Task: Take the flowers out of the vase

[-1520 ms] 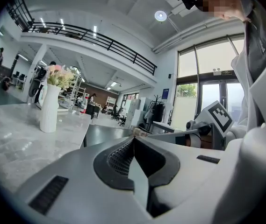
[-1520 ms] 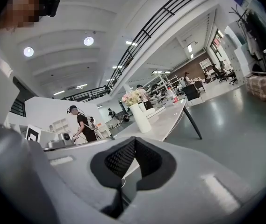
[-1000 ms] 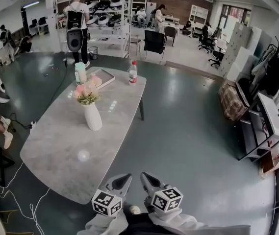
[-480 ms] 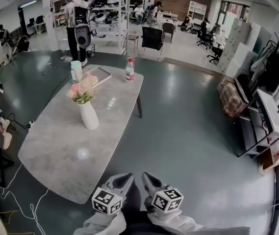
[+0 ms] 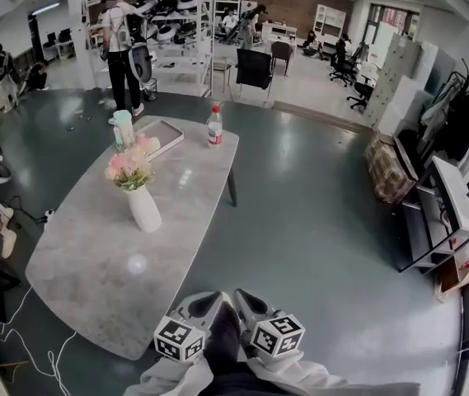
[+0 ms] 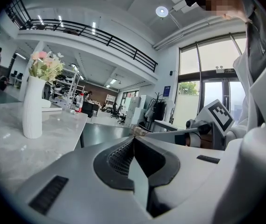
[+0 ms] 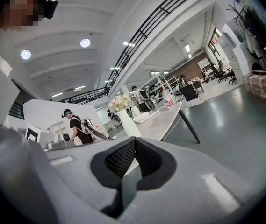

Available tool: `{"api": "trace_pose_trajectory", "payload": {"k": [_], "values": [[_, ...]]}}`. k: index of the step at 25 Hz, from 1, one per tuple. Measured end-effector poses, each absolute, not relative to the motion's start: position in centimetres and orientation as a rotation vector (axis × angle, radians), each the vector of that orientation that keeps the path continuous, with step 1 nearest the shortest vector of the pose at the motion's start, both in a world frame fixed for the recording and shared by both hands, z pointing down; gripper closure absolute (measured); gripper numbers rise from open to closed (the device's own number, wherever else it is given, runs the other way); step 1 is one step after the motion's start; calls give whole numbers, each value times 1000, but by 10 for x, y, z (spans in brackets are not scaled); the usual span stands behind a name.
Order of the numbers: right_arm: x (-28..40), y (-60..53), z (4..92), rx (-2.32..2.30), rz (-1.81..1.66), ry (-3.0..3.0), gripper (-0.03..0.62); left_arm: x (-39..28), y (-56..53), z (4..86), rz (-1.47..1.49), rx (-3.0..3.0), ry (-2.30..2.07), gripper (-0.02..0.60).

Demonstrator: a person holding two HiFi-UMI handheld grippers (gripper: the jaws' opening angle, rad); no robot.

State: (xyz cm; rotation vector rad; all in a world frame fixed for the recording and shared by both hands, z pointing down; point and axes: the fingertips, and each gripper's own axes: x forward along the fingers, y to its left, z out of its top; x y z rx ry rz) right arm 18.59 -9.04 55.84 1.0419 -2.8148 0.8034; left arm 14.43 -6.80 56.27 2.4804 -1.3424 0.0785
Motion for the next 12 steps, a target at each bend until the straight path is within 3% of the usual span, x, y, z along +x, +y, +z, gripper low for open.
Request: {"api": "trace_pose_trajectory", "payload": {"k": [12], "values": [[133, -205, 538, 886, 736, -2845, 595, 93, -190, 548, 13, 2436, -1455, 578]]}}
